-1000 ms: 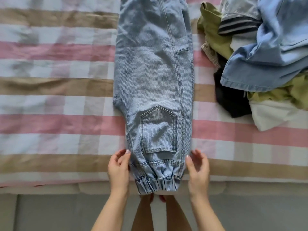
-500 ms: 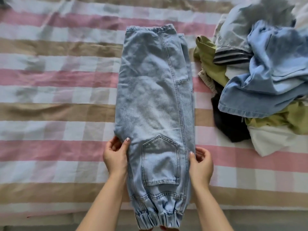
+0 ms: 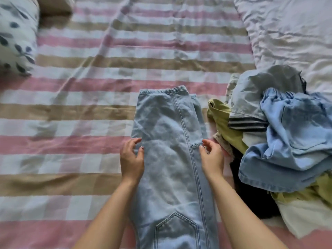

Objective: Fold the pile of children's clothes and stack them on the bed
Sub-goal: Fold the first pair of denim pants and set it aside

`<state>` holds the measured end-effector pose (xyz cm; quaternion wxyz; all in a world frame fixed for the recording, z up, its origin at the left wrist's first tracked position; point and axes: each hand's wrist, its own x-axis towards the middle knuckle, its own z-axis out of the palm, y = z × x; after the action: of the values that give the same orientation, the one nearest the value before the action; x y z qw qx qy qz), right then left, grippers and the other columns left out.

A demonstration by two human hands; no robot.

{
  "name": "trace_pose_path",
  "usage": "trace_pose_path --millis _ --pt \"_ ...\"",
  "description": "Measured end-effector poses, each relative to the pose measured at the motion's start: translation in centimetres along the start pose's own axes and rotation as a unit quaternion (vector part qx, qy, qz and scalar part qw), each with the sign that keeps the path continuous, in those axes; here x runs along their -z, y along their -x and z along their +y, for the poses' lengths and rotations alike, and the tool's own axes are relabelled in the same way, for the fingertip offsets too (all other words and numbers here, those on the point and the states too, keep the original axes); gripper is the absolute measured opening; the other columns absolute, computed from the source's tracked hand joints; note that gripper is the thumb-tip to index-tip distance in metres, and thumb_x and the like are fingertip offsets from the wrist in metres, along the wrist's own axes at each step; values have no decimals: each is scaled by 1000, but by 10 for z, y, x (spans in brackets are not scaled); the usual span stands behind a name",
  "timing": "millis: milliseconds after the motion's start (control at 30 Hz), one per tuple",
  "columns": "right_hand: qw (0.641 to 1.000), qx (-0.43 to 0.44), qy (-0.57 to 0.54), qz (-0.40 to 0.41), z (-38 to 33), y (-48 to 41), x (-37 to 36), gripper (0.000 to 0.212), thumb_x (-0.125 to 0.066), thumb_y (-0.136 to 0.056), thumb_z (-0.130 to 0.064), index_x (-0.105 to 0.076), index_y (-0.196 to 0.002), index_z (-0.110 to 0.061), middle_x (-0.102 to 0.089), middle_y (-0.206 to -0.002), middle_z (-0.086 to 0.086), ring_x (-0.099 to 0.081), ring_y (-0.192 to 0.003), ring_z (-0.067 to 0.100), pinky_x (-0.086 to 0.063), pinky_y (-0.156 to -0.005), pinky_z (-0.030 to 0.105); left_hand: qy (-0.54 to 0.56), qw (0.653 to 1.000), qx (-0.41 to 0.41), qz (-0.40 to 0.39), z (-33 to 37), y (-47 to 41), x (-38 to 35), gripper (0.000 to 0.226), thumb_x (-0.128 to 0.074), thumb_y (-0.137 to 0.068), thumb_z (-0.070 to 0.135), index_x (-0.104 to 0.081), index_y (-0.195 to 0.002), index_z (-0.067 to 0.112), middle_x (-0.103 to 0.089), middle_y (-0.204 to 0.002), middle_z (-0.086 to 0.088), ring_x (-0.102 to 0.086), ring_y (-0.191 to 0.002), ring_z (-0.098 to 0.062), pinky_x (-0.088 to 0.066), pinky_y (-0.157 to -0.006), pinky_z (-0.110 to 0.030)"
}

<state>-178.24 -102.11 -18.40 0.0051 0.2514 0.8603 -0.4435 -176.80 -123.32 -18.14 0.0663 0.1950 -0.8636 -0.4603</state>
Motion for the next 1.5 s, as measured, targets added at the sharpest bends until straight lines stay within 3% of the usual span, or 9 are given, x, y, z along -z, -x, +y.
trace_pose_path --millis 233,500,600,733,1000,1200,1333,1400,1500 --pt "996 -45 64 37 -3 -57 -37 34 -67 -81 -37 -65 -98 -9 -64 -100 14 -55 -100 32 -45 -86 41 -18 996 76 35 -21 -62 -30 37 -60 -87 7 -53 -122 -2 -59 -117 -21 -55 -108 -35 -42 -94 -40" --pt "993 -36 31 111 4 -58 -23 18 -61 -87 -15 -49 -75 -8 -58 -79 20 -53 -75 32 -31 -64 32 38 998 45 38 1 -77 -36 17 -66 -82 5 -66 -99 8 -66 -86 -8 -56 -72 -18 -46 -72 -30" --pt "995 -17 72 60 1 -61 -20 10 -61 -86 -13 -59 -91 -4 -64 -92 20 -58 -87 35 -39 -72 36 25 995 95 0 0 -83 -39 14 -65 -83 6 -67 -97 6 -68 -88 -7 -60 -76 -19 -48 -76 -29" --pt "994 61 69 53 -28 -85 -27 40 -61 -87 -13 -53 -123 0 -61 -119 17 -55 -111 31 -38 -93 31 29 995 96 1 13 -110 -46 14 -64 -86 15 -67 -96 6 -66 -87 -2 -60 -77 -14 -43 -72 -22" --pt "996 -12 77 52 -27 -111 -42 38 -54 -89 -10 -54 -128 -11 -65 -115 14 -59 -106 31 -44 -85 31 62 993 98 -38 25 -144 -71 17 -64 -81 2 -67 -98 2 -70 -97 -14 -66 -89 -25 -51 -81 -30" --pt "968 177 169 50 -8 -42 -25 51 -60 -82 -6 -49 -131 2 -48 -133 24 -43 -125 38 -25 -107 41 -40 983 -179 17 24 -80 -46 26 -55 -84 -6 -61 -109 -4 -62 -110 -19 -56 -105 -25 -41 -96 -32" --pt "914 296 274 -48 30 44 -15 48 -40 -84 -29 -58 -125 -14 -52 -135 10 -36 -128 21 -26 -102 42 -75 926 -328 -175 12 20 -36 33 -45 -88 15 -66 -111 5 -64 -119 -12 -58 -113 -25 -48 -94 -34" --pt "900 238 350 -109 46 63 -10 58 -31 -84 -41 -48 -134 -19 -42 -144 7 -33 -134 21 -27 -106 45 -214 890 -314 -251 -2 49 -38 46 -40 -89 32 -54 -129 16 -51 -137 -4 -49 -125 -24 -43 -99 -43" --pt "900 114 398 -133 75 69 1 68 2 -81 -56 4 -143 -29 13 -151 -4 1 -144 18 -5 -114 43 -361 870 -193 -276 -36 55 -32 61 -23 -95 52 12 -142 34 13 -153 10 16 -141 -13 6 -114 -33"
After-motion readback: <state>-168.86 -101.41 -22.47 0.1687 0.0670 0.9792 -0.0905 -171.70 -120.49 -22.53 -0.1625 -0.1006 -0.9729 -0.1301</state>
